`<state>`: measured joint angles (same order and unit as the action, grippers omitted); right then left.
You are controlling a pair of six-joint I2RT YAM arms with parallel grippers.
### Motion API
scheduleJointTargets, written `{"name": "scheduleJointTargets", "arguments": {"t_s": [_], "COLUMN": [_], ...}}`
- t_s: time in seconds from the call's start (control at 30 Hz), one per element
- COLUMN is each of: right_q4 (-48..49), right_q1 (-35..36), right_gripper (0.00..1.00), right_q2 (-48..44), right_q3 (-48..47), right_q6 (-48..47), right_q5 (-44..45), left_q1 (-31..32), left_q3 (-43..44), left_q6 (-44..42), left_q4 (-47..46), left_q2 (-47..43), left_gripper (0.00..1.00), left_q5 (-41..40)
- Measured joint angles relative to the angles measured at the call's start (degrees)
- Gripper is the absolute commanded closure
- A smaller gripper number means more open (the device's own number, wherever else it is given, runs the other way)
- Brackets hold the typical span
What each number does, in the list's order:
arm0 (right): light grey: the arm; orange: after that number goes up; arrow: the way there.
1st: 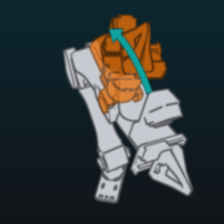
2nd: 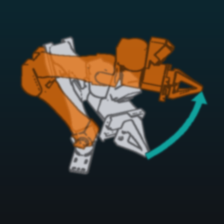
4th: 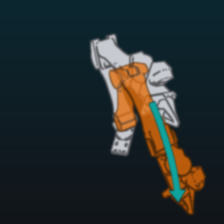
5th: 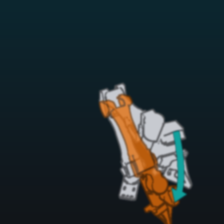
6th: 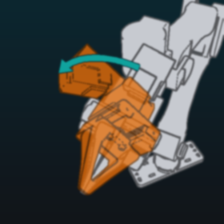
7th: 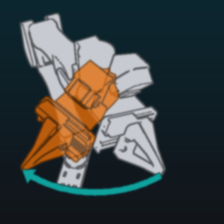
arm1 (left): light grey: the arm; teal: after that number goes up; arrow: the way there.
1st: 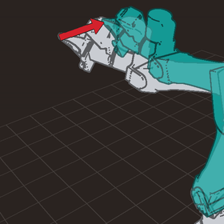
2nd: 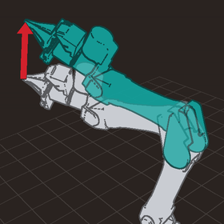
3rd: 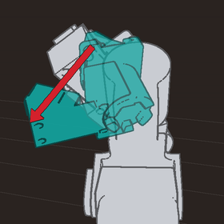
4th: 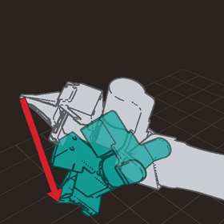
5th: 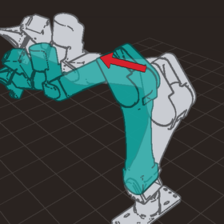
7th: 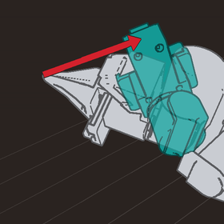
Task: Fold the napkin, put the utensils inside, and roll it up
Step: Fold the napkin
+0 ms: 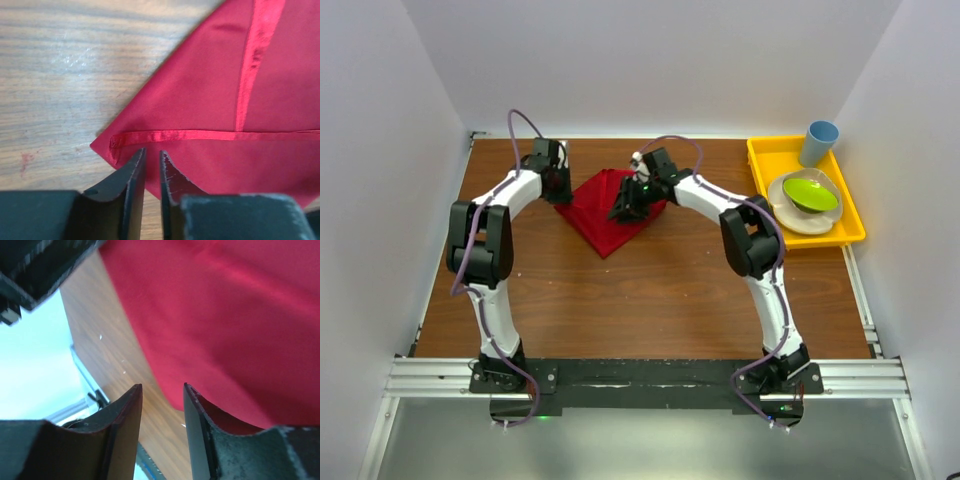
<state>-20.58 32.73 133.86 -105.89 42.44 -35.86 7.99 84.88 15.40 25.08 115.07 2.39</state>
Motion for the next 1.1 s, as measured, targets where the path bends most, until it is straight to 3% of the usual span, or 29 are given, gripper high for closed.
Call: {"name": "scheduleJointTargets", "arguments": {"t_s": [0.13, 0.27, 0.47, 0.77, 1.0, 1.1], "right_q4": [-1.0, -3.3, -4.5, -3.8, -5.7, -7.7], "right_q1": [-6.2, -11.3, -12.1, -13.9, -15.1, -15.0], "right_gripper": [0.57, 0.62, 0.67, 0.68, 0.67, 0.62], "right_q2": [-2.0, -2.0, -1.9, 0.1, 2.4, 2.3], "right_q3": [1.8, 1.7, 1.4, 3.2, 1.0, 0.0], "right_q6": [-2.3, -5.6, -7.6, -10.1, -12.1, -13.4], "right_q5": [0.1, 0.3, 0.1, -0.1, -1.9, -0.6], "left_q1": [0.6, 4.2, 13.2, 15.3, 15.1, 15.0], "left_q3": [0.0, -2.6, -6.9, -17.0, -16.8, -15.8], "left_q6": [1.8, 4.4, 8.3, 9.7, 9.0, 8.9], "left_q4": [0.2, -1.0, -6.4, -9.6, -9.9, -7.6], "left_q2": [-1.5, -6.3, -9.9, -5.6, -5.7, -6.3], "left_gripper": [0.74, 0.85, 0.94, 0.94, 0.91, 0.87], "left_q5": [2.1, 3.7, 8.8, 10.8, 10.7, 10.6]}}
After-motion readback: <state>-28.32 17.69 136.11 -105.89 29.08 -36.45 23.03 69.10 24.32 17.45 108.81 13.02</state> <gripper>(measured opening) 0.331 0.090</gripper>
